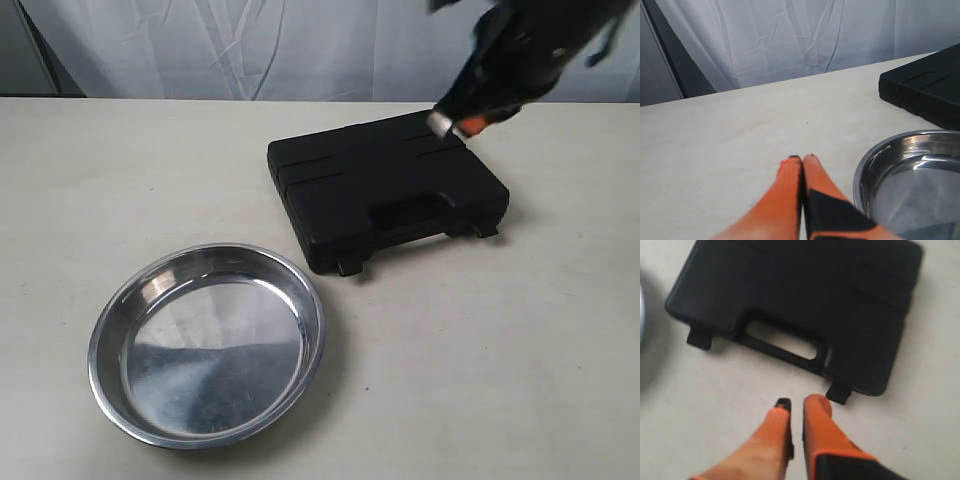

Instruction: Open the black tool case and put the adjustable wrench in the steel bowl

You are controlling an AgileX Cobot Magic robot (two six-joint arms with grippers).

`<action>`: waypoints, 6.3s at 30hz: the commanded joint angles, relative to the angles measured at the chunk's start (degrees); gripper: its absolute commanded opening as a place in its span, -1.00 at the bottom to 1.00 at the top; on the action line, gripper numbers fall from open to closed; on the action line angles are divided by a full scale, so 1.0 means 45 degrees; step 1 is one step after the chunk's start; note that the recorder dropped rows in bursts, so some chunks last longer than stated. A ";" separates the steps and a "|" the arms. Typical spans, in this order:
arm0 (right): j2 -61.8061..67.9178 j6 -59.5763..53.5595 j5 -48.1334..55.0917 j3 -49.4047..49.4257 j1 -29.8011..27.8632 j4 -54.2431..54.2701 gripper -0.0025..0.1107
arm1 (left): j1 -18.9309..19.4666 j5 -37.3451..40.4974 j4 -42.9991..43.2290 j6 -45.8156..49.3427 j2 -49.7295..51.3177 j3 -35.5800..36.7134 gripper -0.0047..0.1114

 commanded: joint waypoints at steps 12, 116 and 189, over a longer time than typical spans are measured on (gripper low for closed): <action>0.3902 -0.1982 -0.0454 -0.1195 0.1591 -0.2460 0.00 | 0.0024 -0.0200 -0.0028 -0.0047 0.0045 -0.0016 -0.91; 0.4779 -0.3708 -0.2944 0.0589 0.1200 -0.0906 -0.95 | 0.0024 -0.0200 -0.0028 -0.0047 0.0045 -0.0016 -0.91; 0.0498 0.7027 -0.3324 0.0589 0.1204 -1.3384 -0.97 | 0.0024 -0.0200 -0.0028 -0.0047 0.0045 -0.0016 -0.91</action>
